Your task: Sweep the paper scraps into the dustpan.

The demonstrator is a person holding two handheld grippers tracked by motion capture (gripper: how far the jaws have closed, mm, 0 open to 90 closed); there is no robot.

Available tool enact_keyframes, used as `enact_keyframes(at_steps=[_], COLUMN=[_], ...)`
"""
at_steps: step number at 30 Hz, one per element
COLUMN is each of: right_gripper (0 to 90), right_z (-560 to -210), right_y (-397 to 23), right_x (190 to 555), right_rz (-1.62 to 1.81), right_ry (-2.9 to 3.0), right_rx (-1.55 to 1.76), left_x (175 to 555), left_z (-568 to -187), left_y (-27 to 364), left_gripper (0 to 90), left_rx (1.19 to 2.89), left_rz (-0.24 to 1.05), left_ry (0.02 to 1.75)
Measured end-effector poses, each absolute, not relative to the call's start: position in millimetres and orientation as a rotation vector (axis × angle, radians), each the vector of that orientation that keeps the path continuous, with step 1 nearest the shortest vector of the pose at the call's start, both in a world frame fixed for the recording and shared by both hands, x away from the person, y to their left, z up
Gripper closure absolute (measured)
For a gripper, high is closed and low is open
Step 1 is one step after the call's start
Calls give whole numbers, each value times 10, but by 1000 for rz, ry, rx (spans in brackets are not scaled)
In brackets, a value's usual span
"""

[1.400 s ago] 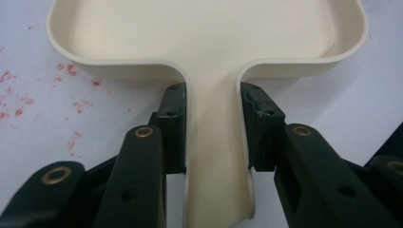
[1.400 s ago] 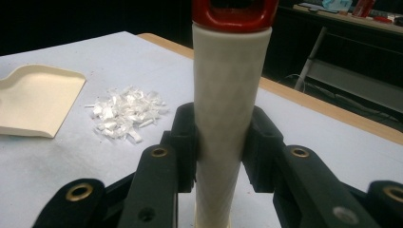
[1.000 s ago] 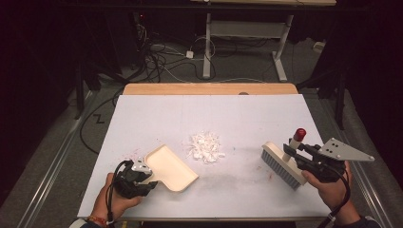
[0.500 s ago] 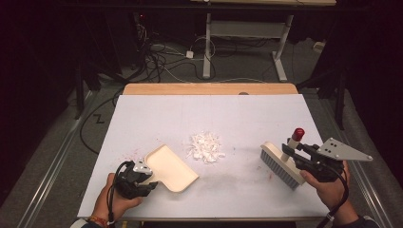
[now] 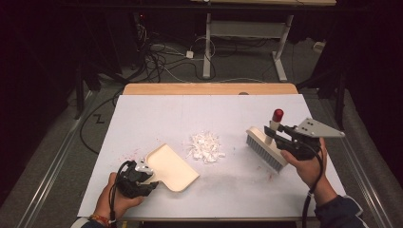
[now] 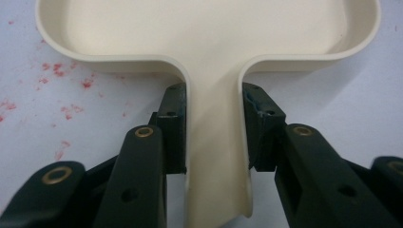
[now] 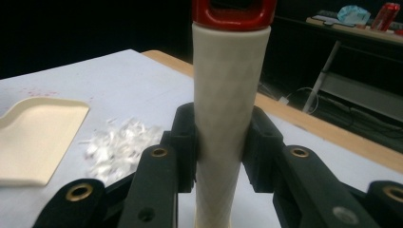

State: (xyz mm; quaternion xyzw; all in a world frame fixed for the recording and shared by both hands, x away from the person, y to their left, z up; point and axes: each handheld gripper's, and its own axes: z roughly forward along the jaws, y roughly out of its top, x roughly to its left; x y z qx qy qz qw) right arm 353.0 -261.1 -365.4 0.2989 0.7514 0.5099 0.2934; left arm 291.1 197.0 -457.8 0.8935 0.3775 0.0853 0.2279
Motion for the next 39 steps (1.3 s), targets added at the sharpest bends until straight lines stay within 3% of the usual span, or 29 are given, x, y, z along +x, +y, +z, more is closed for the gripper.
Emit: enact_keyframes(at_steps=[11, 21, 39], right_gripper=[701, 702, 692], right_z=[-3567, -3752, -3944], right_y=[-2005, -1574, -1111], right_x=[4154, 4491, 4179], right_rz=[1314, 1271, 1421], right_ry=[1979, 1954, 2049], right_rx=[771, 802, 726], left_x=[2896, 2914, 2909], left_z=[-4600, -4610, -4626], left_y=[1963, 1968, 1932], left_gripper=[636, 636, 636], left_rx=[2458, 2468, 2477], left_rz=[238, 238, 257], left_ry=[1052, 1044, 1046])
